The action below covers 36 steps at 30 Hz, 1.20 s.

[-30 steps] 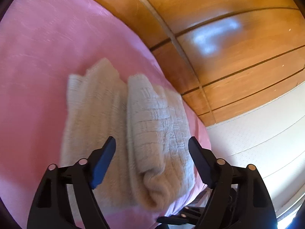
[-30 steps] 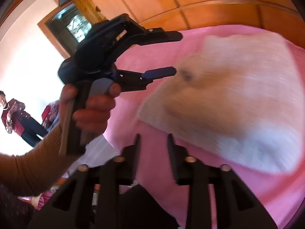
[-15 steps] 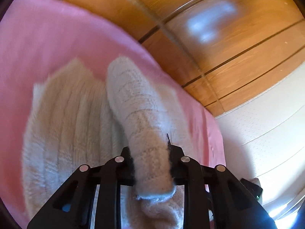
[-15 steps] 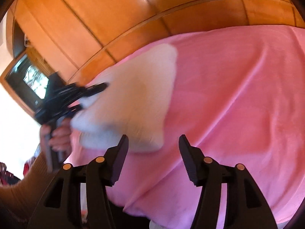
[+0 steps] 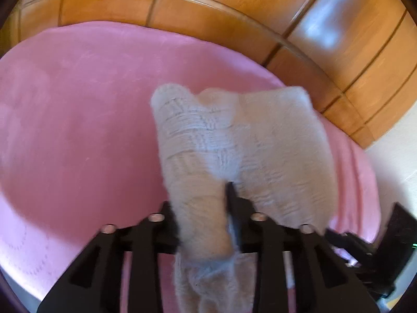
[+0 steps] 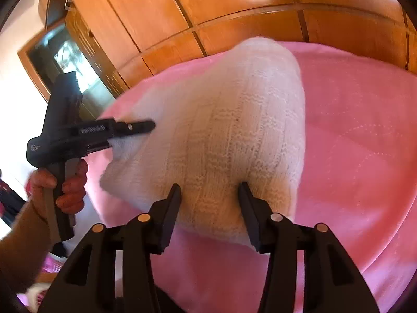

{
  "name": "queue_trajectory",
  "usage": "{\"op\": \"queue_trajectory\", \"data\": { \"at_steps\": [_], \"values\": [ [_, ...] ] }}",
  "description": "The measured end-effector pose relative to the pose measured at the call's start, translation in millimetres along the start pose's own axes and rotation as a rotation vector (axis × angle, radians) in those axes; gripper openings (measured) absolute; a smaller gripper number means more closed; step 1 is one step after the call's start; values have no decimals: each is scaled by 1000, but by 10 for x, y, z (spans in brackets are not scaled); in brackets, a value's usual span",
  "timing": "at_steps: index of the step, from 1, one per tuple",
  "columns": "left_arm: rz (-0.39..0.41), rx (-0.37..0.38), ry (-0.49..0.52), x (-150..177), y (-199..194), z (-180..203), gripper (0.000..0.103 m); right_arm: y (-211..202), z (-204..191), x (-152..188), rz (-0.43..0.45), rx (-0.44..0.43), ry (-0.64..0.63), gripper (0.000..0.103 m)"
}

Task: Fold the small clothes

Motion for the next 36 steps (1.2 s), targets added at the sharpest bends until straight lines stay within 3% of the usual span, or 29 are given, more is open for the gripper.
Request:
{"op": "queue_trajectory", "data": {
  "at_steps": [2,3,7,11,14,18,20,22,25,27,31,33,36],
  "values": [
    [56,-20,-3,-61,-122,6,55,-83,34,-31,-3,-10,-8,59],
    [102,-22,-5,-118,-215,42,55,-147,50,-77,4,-12,-11,64],
    [216,31,32,-236,-483,290,55,-389,143,-397,87,25,-11,69],
    [231,5,130,-157,-466,424,55,-353,284,-903,164,87,23,67],
    [196,-9,141,-102,-235,476,55,-130,303,-1147,157,63,60,58],
    [163,-89,170,8,64,450,56,523,570,-942,-12,160,67,56],
    [151,-115,189,62,131,431,56,636,684,-796,5,185,55,57],
    [180,-145,219,74,92,484,57,545,694,-799,46,154,85,57],
    [208,-151,238,53,-11,555,64,448,714,-821,62,131,99,65],
    [227,-154,234,30,-80,558,65,406,749,-833,66,141,115,91],
    [254,-164,238,17,-221,512,66,290,834,-760,77,100,186,95],
    [270,-184,226,-13,-290,407,74,292,887,-723,70,48,225,100],
    [255,-160,146,-47,-336,175,75,297,950,-667,50,-61,298,100]
  ]
}}
Point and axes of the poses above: each gripper's, at about its wrist camera, not at the fingertips, and y roughly the way its jaws point, z to its right, x to its underside, the point moved 10 cm from there along y, roughly the way its jaws point, and after that the axes turned 10 degrees about -y, right-handed, at the moved point
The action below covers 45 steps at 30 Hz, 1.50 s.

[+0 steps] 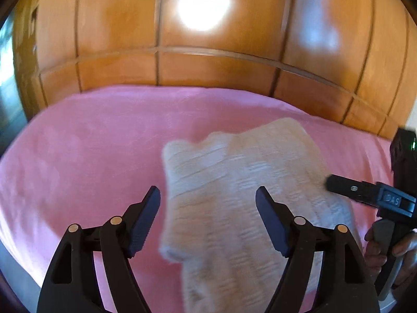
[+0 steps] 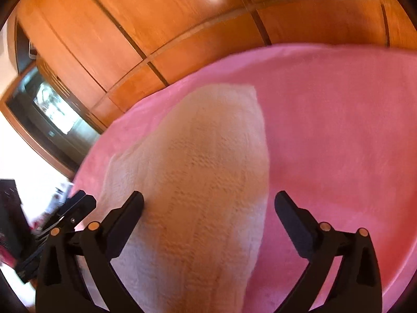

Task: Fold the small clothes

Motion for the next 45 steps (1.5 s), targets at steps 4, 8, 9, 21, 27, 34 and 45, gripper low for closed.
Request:
{"op": "queue_trajectory", "data": {
  "at_steps": [4,8,9,21,27,34,45],
  "values": [
    [-72,32,-101,71,133,-301,75,81,56,-10,-34,-122,51,100],
    [-171,161,-198,197,320,-389,75,206,60,-5,-57,-205,77,100],
    [-177,176,-210,203,342,-389,75,220,50,-9,-59,-216,75,101],
    [-248,526,-239,318,273,177,32,-6,-84,36,-9,-208,10,59],
    [-247,631,-128,223,41,906,32,-715,-16,-56,124,-158,-18,53],
    [-292,750,56,283,124,2367,32,-1764,906,-120,289,37,86,52],
    [-278,398,417,1032,905,3425,45,-2164,2266,795,257,381,321,85]
  ]
}}
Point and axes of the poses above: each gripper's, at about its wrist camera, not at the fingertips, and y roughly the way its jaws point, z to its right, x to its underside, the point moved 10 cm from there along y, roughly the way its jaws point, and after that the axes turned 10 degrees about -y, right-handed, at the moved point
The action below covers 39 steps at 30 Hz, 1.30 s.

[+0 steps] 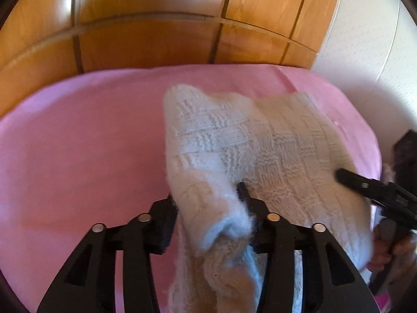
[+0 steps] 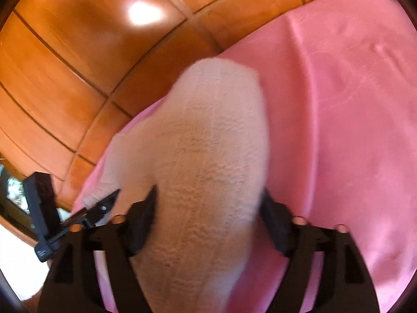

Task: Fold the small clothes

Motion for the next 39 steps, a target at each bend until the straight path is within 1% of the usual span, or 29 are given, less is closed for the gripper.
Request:
{"op": "queue_trajectory", "data": {
  "at_steps": [1,3,4,5,6,7,8,9,10,11,12,13,14,15,16,17,18,19,20,21,22,24,26,27,30,33,36,38,39],
  "values": [
    [9,-7,-3,63,-92,-44,45,-26,-31,-18,0,32,-26,86],
    [52,-30,8,41,-246,-64,46,-120,-123,-115,21,105,-93,86],
    [82,-55,14,23,-330,-91,46,-173,-181,-169,40,154,-135,85],
    [106,-72,14,-17,-379,-162,46,-219,-263,-218,61,207,-177,81],
    [139,-90,12,-33,-453,-205,46,-293,-303,-260,77,234,-201,76],
    [164,-98,5,-38,-519,-232,46,-343,-404,-304,99,251,-227,74],
    [173,-95,-3,-46,-532,-277,46,-388,-541,-352,126,256,-257,69],
    [176,-83,-12,-30,-541,-262,46,-392,-628,-363,138,261,-273,63],
    [165,-79,-11,-3,-509,-223,46,-379,-723,-382,149,274,-292,61],
    [143,-92,-3,30,-427,-215,46,-353,-770,-366,146,285,-302,58],
    [124,-103,3,63,-384,-209,46,-271,-789,-358,129,293,-302,57],
    [103,-111,11,89,-276,-204,46,-121,-750,-288,83,304,-288,56],
    [90,-122,17,127,-214,-210,46,85,-679,-116,3,333,-292,56],
    [94,-134,13,163,-205,-253,47,173,-593,-20,-2,364,-318,56],
    [95,-126,2,179,-225,-257,47,196,-569,27,32,393,-338,56],
    [98,-116,-11,165,-248,-250,47,163,-584,21,60,398,-338,57],
    [104,-118,-15,143,-276,-242,47,134,-599,15,69,394,-328,58],
    [116,-126,-9,122,-326,-239,50,102,-602,6,77,390,-312,58],
    [126,-132,-8,109,-371,-241,57,83,-592,9,82,393,-297,61],
    [131,-131,-10,113,-409,-244,59,63,-578,17,85,396,-287,63],
    [135,-127,-16,126,-458,-251,59,42,-565,25,89,400,-279,64],
    [142,-125,-19,143,-527,-249,59,-20,-560,64,96,411,-264,71],
    [148,-124,-14,165,-577,-231,59,-61,-579,80,99,415,-253,73],
    [151,-127,-13,171,-588,-223,59,-131,-624,109,98,416,-247,76],
    [154,-123,-13,201,-618,-200,59,-199,-647,209,84,419,-239,82],
    [154,-130,-8,241,-632,-203,59,-251,-667,324,67,429,-247,83],
    [122,-144,-12,313,-549,-251,59,-153,-601,503,7,451,-254,83],
    [105,-146,-31,360,-504,-291,59,-143,-565,541,4,435,-218,83],
    [110,-148,-33,369,-518,-295,59,-161,-571,527,7,433,-208,83]
  ]
}}
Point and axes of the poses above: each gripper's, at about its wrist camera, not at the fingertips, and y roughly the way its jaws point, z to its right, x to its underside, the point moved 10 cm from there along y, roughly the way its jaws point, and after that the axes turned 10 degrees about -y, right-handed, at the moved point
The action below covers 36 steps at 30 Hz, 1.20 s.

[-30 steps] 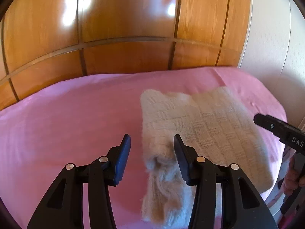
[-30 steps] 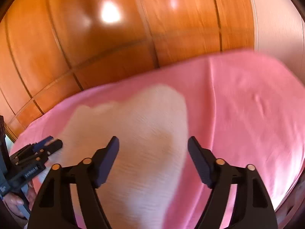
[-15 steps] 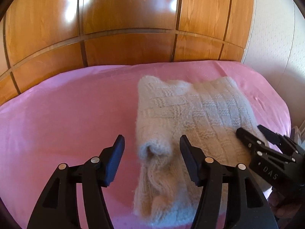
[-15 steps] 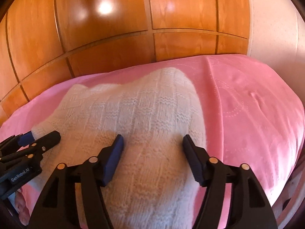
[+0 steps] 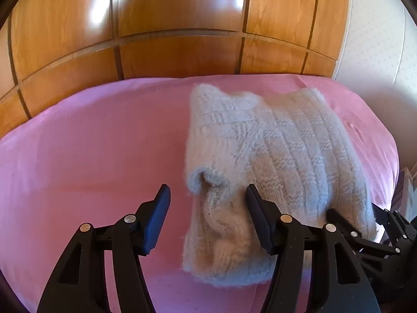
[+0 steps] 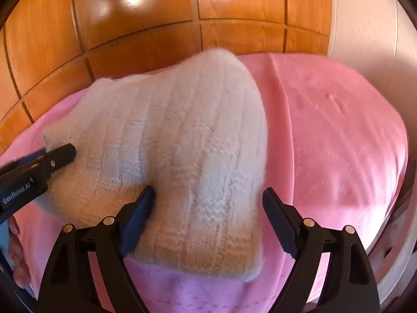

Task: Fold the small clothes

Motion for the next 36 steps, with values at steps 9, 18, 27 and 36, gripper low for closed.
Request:
{"op": "queue_trajectory", "data": {
  "at_steps": [9,18,27,36],
  "values": [
    [88,-14,-28,-34,-399,-62,77,-390,34,-200,76,82,31,99],
    [142,-52,-71,48,-701,-263,93,-694,-72,-274,123,143,58,101],
    [156,-88,-115,160,-871,-450,98,-864,-286,-270,175,184,-9,101],
    [142,-90,-93,229,-927,-376,99,-871,-355,-199,172,182,-23,101]
  ]
}}
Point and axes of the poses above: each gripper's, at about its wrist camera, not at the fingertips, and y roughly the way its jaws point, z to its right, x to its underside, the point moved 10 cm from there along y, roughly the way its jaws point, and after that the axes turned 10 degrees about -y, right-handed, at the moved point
